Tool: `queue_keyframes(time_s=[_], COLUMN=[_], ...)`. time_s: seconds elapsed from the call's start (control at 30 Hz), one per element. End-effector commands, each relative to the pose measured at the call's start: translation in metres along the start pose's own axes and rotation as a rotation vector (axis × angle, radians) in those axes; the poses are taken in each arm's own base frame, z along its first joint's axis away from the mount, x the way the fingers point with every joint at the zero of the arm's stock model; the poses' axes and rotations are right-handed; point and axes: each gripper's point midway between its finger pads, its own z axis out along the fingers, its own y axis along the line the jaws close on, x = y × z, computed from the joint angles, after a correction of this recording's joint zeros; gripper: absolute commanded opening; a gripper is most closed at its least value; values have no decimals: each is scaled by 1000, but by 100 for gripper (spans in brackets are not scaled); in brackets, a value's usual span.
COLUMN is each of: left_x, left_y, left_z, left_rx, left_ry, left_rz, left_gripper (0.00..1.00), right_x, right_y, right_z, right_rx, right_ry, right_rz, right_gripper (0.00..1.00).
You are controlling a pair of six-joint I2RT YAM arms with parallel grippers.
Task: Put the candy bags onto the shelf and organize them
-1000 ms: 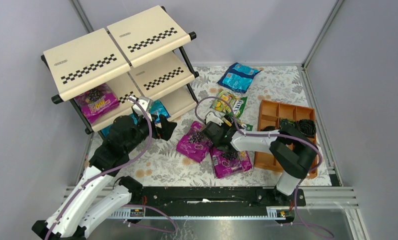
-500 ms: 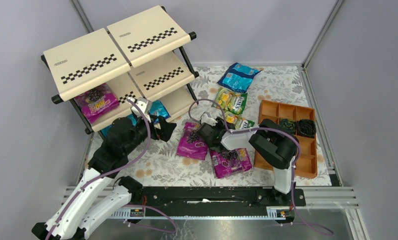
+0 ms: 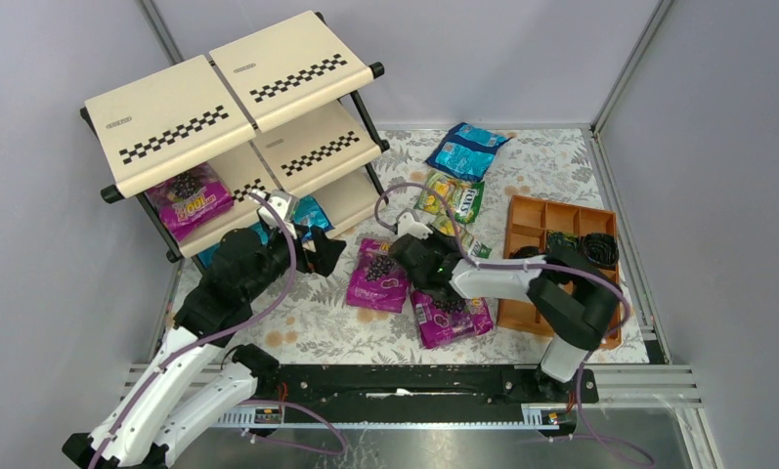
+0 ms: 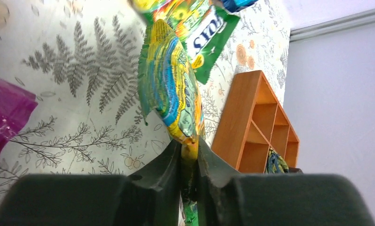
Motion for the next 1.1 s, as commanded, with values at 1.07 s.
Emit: queue_keyframes(time_s=[1.07], left_x=[-89], left_y=[-122], left_z=[-60], left_rx=[728], left_ry=[-341], left_rz=[-247], left_gripper=[99], right_x=[-167], right_y=[-142], right_z=[-324], right_rx=[-1301], right_ry=[-777], right_rz=[794], right_gripper=[0])
